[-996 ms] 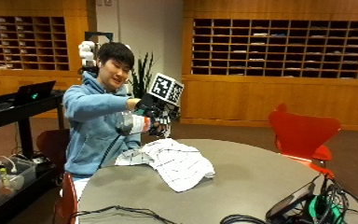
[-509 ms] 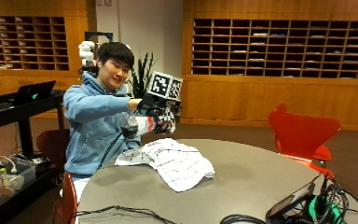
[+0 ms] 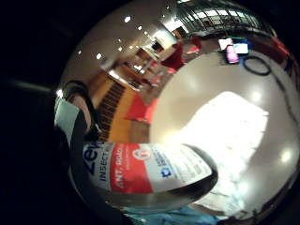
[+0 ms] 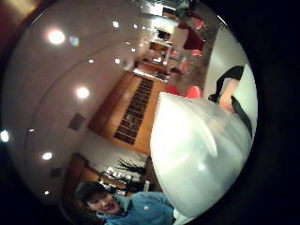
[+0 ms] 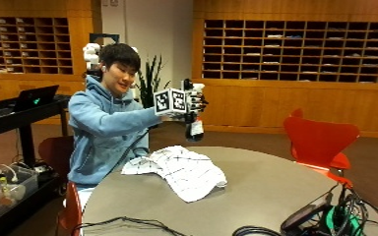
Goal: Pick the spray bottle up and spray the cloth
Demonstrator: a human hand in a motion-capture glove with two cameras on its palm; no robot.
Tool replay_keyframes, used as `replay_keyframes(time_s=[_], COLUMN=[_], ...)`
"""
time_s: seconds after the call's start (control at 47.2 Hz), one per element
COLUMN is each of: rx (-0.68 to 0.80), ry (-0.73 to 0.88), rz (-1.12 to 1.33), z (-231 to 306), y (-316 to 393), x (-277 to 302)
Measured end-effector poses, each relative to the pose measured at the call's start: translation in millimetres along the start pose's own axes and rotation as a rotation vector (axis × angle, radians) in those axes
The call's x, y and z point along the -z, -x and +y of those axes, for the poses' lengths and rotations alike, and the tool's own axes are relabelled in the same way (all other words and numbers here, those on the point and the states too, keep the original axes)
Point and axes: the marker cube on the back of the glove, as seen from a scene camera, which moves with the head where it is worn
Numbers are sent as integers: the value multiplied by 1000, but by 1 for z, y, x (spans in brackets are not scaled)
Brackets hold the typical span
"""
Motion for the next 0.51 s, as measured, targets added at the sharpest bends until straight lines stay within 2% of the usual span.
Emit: replay_keyframes(time_s=[0.254, 0.509], rx=[-78, -118], ry=[-58, -39], rz=[-141, -148], z=[1, -6], y=[-57, -82], x=[-92, -140])
